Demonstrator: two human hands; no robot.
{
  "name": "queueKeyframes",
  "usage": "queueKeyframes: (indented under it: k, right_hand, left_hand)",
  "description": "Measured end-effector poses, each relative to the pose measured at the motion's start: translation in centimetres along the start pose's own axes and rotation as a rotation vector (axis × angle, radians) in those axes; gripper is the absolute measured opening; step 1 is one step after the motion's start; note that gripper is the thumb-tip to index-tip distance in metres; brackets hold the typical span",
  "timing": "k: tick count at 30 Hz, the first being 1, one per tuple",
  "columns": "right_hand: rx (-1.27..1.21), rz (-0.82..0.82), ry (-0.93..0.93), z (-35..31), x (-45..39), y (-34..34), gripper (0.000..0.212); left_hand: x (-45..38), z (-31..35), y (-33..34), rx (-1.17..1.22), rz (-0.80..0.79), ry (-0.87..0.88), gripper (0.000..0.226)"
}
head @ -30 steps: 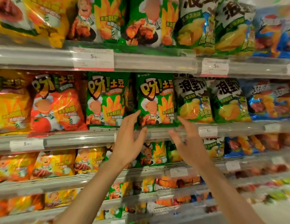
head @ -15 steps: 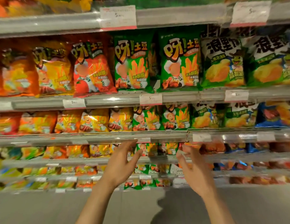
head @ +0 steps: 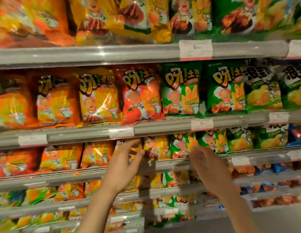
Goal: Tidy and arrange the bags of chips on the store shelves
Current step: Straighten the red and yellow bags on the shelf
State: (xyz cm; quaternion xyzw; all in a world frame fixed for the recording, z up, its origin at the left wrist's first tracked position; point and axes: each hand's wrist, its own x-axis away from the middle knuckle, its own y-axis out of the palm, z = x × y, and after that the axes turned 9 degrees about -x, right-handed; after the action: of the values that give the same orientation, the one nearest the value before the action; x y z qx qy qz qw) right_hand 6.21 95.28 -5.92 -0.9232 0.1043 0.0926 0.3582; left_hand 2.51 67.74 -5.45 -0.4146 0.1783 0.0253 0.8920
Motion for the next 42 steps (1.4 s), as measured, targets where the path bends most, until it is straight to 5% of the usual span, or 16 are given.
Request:
queueKeyframes:
  k: [8, 20, 27, 42]
  right_hand:
    - [0.086, 0.132, -0.191, -10.5, -7.4, 3.7, 0.039]
    - [0.057, -0.105, -0.151, -14.5, -15.4, 2.8, 0.081]
    - [-0.225, -0.105, -0.066, -13.8, -16.9, 1.9, 0.081]
    - [-0.676, -0.129, 0.024, -14.0, -17.0, 0.8, 0.033]
  left_hand:
    - [-7.8, -2.3, -7.4, -0.138, 0.135, 0.142, 0.045]
    - [-14.8, 1.1, -7.3, -0.467, 0.099, 0.189, 0.061]
    - [-15.8, 0.9, -6.9, -0.198, 0.137, 0.113, 0.059]
    - [-14.8, 2.2, -7.0, 0.186, 0.189, 0.018, 0.079]
